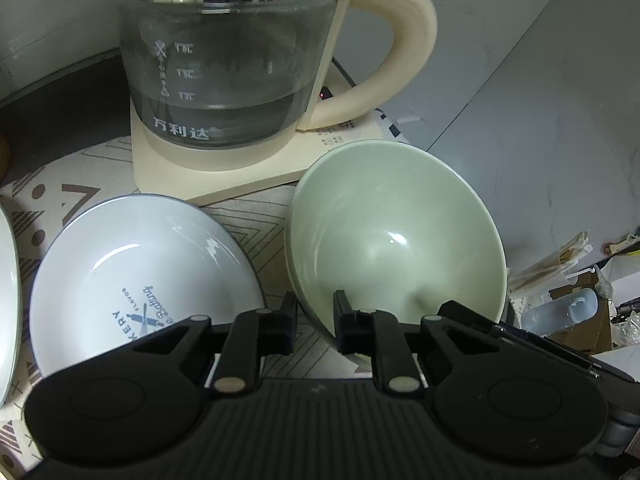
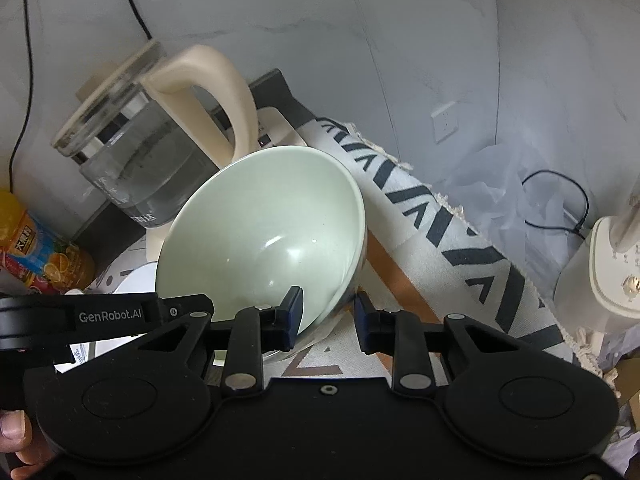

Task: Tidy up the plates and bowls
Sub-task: 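Lift the small pale green bowl and carry it over the bowl stack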

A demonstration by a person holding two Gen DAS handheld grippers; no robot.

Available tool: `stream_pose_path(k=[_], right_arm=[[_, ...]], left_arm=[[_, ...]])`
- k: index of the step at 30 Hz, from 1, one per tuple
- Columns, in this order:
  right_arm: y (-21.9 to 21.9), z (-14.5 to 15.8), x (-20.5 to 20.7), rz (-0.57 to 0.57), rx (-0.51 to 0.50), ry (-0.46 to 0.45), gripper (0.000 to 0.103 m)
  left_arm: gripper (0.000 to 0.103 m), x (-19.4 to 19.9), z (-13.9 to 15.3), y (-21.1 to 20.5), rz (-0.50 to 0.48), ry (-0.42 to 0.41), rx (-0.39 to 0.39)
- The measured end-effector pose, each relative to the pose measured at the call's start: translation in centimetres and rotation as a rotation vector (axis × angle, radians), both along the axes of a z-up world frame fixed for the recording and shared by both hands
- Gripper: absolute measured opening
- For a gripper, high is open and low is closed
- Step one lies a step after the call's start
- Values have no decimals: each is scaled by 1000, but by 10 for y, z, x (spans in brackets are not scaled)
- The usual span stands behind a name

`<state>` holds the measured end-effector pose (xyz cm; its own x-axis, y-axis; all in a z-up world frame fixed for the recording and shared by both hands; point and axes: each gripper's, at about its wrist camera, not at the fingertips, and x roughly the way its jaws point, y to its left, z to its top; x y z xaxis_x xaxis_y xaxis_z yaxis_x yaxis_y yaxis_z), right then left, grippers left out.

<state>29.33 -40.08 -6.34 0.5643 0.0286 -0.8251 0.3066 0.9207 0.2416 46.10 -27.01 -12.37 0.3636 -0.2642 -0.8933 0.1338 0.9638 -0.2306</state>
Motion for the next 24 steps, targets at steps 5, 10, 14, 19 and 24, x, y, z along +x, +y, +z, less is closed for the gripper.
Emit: stream_pose_path(k=[5, 10, 14, 19, 24], right_arm=[[4, 14, -8, 8, -3, -31, 27], [8, 28, -16, 16, -1, -62, 27], [13, 38, -22, 31, -5, -88, 27], [21, 50, -33, 47, -13, -113, 27], [30, 57, -46, 64, -13, -132, 27]], left_arm=[[16, -8, 13, 3, 13, -26, -8], [16, -19, 29, 6, 21, -58, -16], [17, -30, 43, 11, 31, -81, -20], [17, -46, 56, 17, 41, -112, -21], [17, -63, 64, 25, 58, -129, -23]])
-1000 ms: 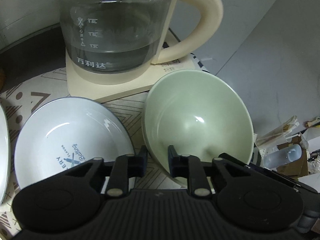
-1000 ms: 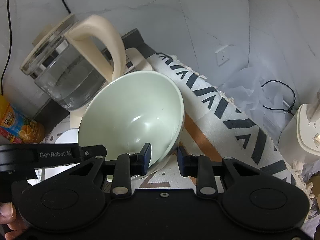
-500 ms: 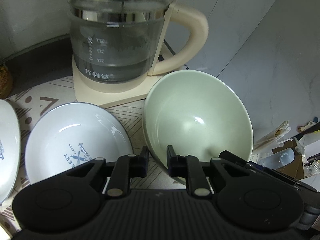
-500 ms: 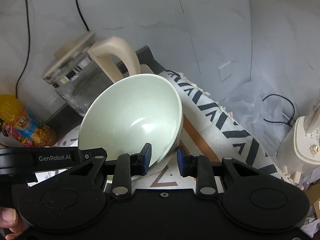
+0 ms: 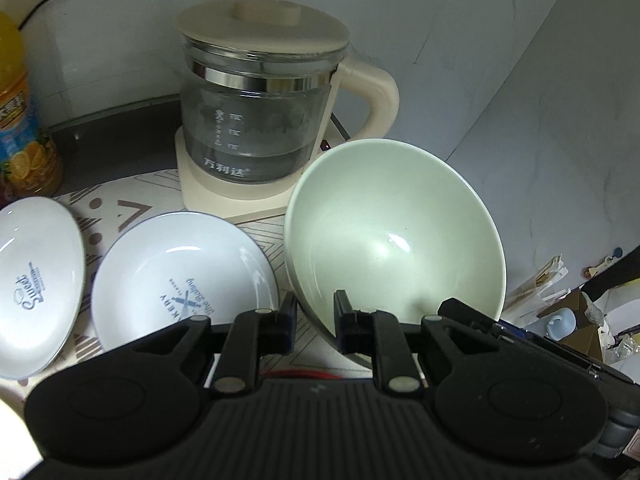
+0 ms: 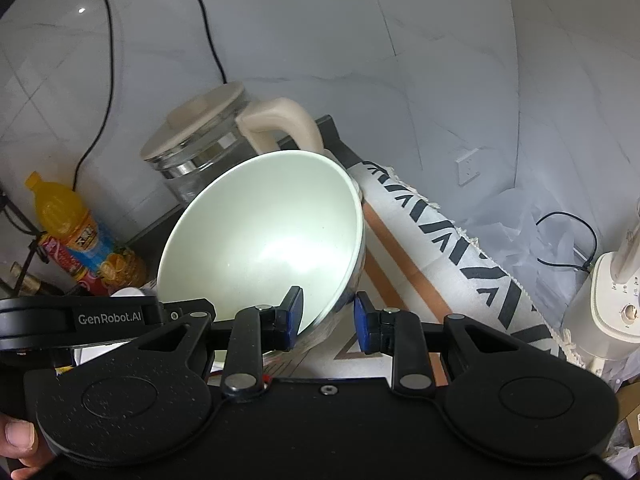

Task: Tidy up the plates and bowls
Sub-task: 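Lift the small pale green bowl and carry it over the bowl stack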

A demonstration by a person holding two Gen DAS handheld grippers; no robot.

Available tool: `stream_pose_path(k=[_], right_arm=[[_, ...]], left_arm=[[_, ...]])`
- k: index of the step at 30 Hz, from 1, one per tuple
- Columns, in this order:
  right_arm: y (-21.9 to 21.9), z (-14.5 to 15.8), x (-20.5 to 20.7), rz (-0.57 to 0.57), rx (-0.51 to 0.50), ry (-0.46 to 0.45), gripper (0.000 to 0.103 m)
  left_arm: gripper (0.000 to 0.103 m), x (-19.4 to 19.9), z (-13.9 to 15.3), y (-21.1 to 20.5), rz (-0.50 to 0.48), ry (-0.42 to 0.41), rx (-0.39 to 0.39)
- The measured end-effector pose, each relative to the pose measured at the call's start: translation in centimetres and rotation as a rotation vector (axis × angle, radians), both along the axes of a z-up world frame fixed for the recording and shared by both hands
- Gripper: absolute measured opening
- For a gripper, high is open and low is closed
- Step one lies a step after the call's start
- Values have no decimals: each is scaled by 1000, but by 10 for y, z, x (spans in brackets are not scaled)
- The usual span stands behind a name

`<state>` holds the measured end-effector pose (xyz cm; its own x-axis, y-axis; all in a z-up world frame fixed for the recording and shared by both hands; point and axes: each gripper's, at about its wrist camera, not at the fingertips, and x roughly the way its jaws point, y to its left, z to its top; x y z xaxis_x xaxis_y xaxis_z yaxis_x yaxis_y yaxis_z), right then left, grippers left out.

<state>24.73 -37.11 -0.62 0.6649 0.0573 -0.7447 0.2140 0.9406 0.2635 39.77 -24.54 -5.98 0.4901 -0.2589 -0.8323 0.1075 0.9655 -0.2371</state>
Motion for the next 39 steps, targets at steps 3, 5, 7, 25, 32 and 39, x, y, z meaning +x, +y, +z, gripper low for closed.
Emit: stream_pose_path(k=[3, 5, 7, 25, 32, 39], right_arm=[[5, 3, -7, 8, -4, -8, 27], [7, 5, -11, 9, 0, -9, 27], [10, 8, -15, 11, 3, -8, 27], [39, 17, -61, 68, -27, -29, 27], [46, 12, -78, 95, -20, -16, 27], [54, 2, -92, 131, -32, 10, 27]], left_arm=[[17, -10, 4, 4, 9, -8, -1], [17, -16, 6, 6, 14, -11, -3], [17, -22, 8, 9, 20, -13, -5], [17, -79, 19, 31, 68, -24, -13], [19, -103, 14, 35, 82, -1, 13], [21, -124, 6, 34, 50, 22, 72]])
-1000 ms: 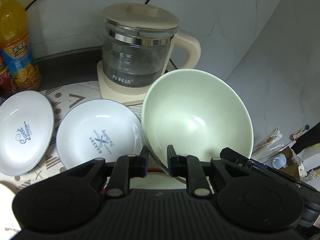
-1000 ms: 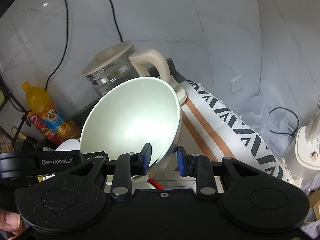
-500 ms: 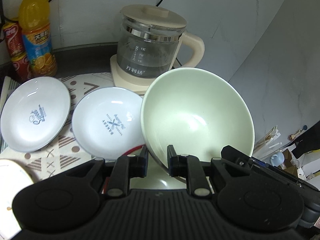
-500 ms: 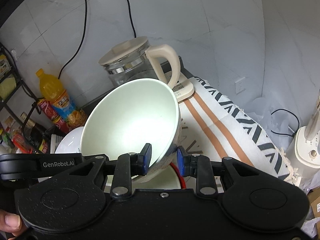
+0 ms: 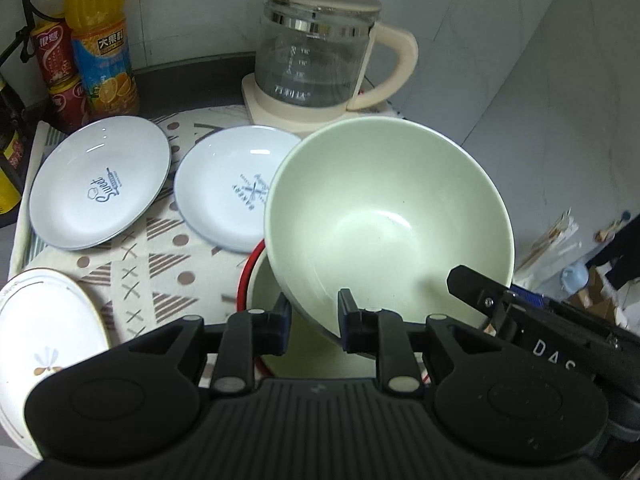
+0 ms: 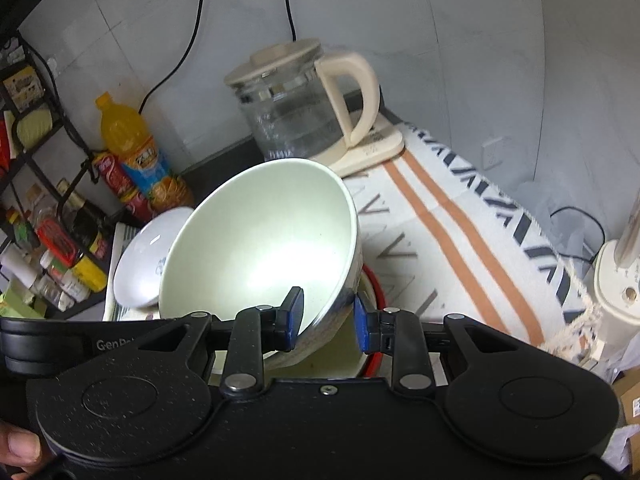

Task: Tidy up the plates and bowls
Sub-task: 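Lift the small pale green bowl and carry it over the bowl stack, then lower the small bowl into the stack and open both tools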

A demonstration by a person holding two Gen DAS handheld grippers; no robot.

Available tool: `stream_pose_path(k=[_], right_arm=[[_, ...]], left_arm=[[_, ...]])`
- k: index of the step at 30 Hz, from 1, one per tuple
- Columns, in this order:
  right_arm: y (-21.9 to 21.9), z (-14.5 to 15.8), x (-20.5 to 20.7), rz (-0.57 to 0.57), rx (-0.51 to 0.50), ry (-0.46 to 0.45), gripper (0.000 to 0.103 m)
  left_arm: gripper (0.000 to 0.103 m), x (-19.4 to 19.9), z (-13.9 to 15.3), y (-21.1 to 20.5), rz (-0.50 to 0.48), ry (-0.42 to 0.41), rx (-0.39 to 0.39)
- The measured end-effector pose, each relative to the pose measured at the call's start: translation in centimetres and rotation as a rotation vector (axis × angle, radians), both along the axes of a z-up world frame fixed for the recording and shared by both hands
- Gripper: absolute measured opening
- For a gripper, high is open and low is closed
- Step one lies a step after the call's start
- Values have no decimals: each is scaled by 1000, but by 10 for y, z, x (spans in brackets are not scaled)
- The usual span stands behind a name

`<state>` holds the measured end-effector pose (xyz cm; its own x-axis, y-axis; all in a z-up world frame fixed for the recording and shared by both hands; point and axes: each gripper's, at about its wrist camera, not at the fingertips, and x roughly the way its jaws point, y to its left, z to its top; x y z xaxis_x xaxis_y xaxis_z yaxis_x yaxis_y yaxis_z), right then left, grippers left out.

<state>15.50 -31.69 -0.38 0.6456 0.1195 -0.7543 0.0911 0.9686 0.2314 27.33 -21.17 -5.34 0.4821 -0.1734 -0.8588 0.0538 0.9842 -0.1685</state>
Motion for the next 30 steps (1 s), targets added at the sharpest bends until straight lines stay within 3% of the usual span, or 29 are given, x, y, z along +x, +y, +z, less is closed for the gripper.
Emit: stream_pose_path(k=[12, 30], right_arm=[[5, -22, -8, 27, -22, 68, 28], [1, -9, -10, 35, -36, 24, 32]], left_arm=[[21, -12, -18, 6, 17, 59, 0], [21, -5, -16, 12, 68, 41, 23]])
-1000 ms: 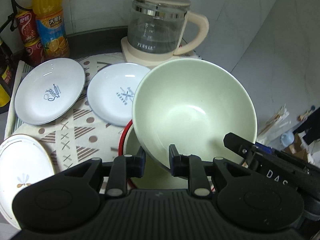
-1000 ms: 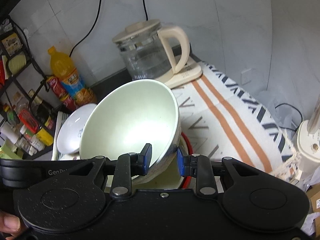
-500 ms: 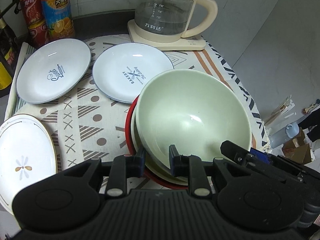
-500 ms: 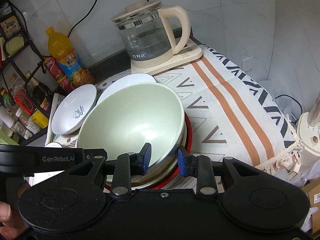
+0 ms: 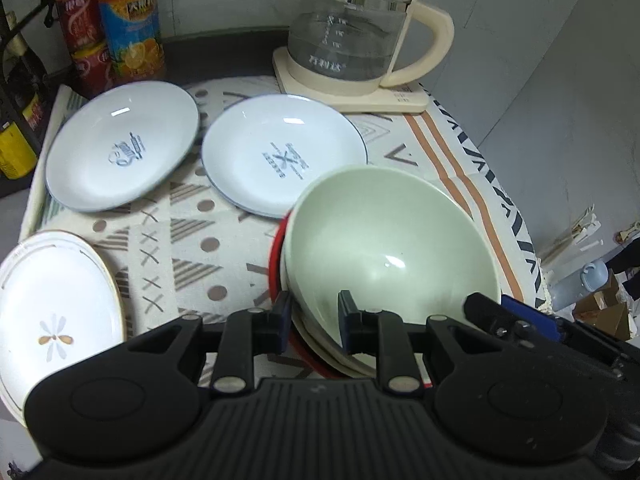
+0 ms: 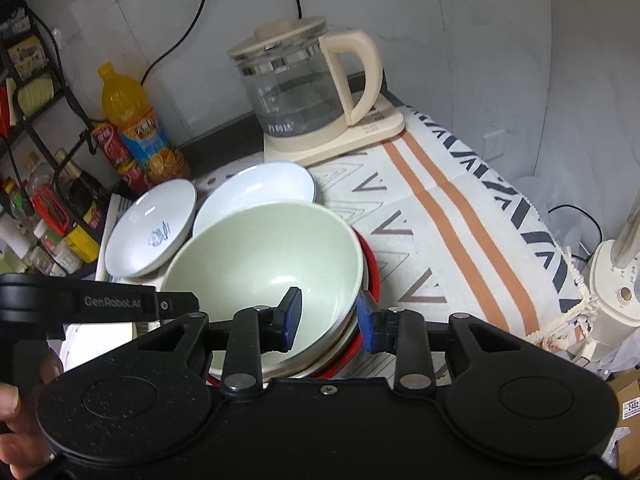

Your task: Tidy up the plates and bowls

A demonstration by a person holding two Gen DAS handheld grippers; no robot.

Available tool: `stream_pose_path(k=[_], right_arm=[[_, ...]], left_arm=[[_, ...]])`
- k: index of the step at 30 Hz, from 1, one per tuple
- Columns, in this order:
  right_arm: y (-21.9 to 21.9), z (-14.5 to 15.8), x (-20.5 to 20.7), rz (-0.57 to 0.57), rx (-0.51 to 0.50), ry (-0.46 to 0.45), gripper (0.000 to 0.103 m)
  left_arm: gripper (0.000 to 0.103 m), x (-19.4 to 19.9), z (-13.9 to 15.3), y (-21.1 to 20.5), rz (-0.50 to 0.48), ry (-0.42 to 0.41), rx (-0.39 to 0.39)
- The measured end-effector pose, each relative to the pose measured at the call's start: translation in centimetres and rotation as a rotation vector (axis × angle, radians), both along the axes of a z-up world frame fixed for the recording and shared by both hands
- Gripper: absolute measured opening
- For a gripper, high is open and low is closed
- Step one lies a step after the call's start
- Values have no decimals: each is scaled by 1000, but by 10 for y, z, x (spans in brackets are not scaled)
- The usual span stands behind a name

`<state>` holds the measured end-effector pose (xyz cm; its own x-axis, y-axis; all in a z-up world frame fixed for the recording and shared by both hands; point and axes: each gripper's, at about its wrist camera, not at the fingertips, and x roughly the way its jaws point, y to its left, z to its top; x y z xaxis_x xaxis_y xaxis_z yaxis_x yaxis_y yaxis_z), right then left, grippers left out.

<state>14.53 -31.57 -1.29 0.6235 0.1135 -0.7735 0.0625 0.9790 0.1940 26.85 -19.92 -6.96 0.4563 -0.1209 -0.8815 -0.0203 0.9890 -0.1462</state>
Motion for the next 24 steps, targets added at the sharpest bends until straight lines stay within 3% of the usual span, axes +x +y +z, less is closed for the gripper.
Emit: stream_pose_path(k=[2, 7, 12, 24], right_arm=[[-2, 2, -2, -3, 5, -3, 33], [-6, -3, -8, -5, -4, 13, 36], [-6, -9, -17, -3, 0, 28, 49], [11, 8, -27, 47, 3, 3, 65]], left_arm=[[22, 0, 6, 3, 9, -14, 0], [37, -1, 18, 9, 30, -47, 4], [47, -5, 20, 15, 49, -58, 29], [54, -25, 22, 42, 140, -50, 50]])
